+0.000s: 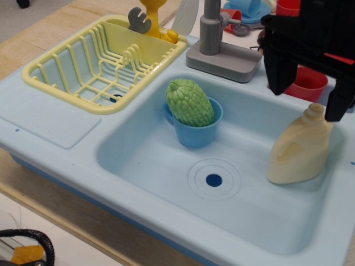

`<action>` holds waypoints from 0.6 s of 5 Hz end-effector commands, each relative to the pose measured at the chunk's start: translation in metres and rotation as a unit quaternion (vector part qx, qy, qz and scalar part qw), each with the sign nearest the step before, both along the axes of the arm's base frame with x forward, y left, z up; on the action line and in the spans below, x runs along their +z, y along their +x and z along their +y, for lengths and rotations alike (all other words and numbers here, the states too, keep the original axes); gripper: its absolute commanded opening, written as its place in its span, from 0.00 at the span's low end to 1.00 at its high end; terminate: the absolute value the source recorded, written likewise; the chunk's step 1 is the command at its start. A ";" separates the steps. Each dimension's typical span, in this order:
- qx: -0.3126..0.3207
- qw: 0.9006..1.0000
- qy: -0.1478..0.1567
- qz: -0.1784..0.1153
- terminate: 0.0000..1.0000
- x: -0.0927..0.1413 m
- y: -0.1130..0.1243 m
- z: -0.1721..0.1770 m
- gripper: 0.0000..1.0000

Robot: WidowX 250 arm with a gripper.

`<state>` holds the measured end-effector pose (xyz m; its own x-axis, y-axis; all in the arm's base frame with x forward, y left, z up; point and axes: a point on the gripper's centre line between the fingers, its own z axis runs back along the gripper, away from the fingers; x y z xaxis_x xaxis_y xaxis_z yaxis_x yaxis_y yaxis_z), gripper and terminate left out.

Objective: Put detergent from sink into drying rack

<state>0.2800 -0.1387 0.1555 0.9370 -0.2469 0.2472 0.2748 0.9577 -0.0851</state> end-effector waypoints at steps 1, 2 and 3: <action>0.006 0.999 -0.048 -0.008 0.00 0.000 -0.006 -0.004 1.00; 0.000 0.998 -0.059 -0.013 0.00 -0.016 -0.005 -0.005 1.00; -0.006 0.996 -0.076 -0.045 0.00 -0.035 0.007 -0.004 1.00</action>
